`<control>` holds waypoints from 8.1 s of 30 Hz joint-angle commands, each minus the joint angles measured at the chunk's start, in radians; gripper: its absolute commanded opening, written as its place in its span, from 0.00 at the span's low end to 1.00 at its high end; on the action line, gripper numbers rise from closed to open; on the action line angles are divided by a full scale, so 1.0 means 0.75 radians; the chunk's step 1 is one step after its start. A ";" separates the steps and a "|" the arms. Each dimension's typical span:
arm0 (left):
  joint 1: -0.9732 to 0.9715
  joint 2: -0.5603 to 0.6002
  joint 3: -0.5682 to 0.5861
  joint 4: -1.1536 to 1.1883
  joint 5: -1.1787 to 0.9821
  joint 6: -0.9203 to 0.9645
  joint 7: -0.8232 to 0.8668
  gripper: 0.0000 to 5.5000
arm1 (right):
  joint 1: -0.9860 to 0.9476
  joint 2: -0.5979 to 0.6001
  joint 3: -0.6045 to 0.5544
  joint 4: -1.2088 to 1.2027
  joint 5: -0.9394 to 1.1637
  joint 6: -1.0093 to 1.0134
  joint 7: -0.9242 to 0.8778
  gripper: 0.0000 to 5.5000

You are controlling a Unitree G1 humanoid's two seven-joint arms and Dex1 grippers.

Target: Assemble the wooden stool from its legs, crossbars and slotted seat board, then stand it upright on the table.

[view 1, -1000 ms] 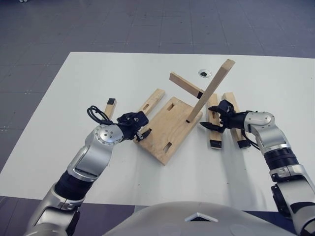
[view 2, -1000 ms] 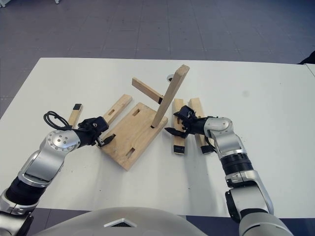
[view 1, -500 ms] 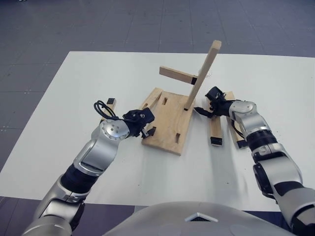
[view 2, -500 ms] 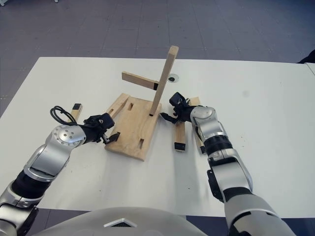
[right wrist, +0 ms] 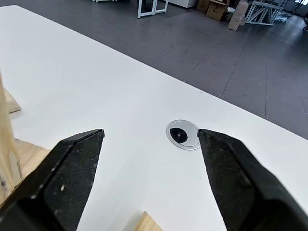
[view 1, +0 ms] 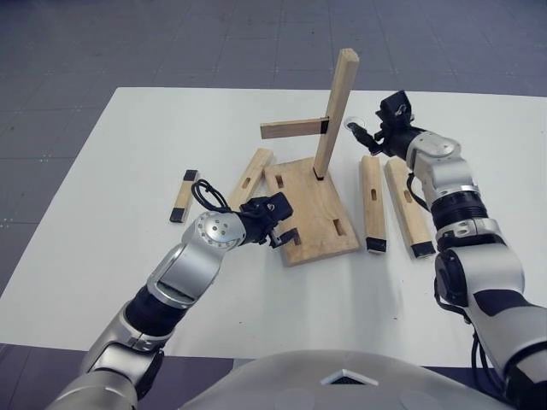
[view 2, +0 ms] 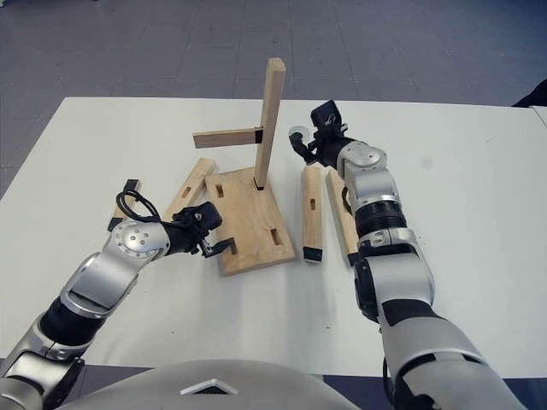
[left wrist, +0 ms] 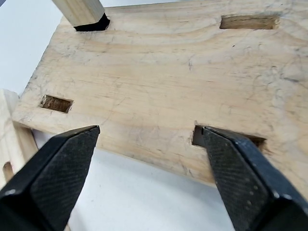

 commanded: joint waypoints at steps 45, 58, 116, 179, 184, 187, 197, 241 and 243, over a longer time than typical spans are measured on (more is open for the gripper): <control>0.059 0.017 -0.003 0.086 0.006 -0.087 0.038 0.72 | -0.687 0.268 -0.322 0.537 0.311 -0.233 -0.103 0.52; 0.046 -0.014 0.016 0.151 0.010 -0.105 0.064 0.72 | -0.455 0.243 -0.360 0.273 0.399 0.094 -0.051 0.52; 0.085 -0.349 0.390 0.134 0.007 -0.577 0.417 0.72 | 1.532 -0.009 -0.186 -1.291 0.116 0.151 -0.329 0.38; -0.019 -0.338 0.885 0.145 -2.298 -0.143 0.548 0.41 | 0.595 0.079 -0.045 -1.374 1.389 0.918 0.242 0.38; -0.016 -0.318 0.898 0.151 -2.305 -0.141 0.542 0.41 | 0.589 0.066 -0.048 -1.349 1.371 0.914 0.259 0.38; -0.026 -0.310 0.904 0.165 -2.301 -0.145 0.545 0.41 | 0.582 0.061 -0.047 -1.336 1.363 0.913 0.267 0.38; -0.036 -0.304 0.905 0.192 -2.157 -0.210 0.540 0.37 | 0.611 -0.023 0.013 -1.356 1.269 0.903 0.323 0.65; 0.054 0.004 0.794 0.152 -1.259 -0.275 0.027 0.37 | 0.516 -0.656 0.897 -1.151 -0.514 -0.221 0.657 0.65; 0.067 0.012 0.788 0.152 -1.246 -0.278 0.018 0.37 | 0.551 -0.724 0.889 -1.133 -0.517 -0.330 0.703 0.65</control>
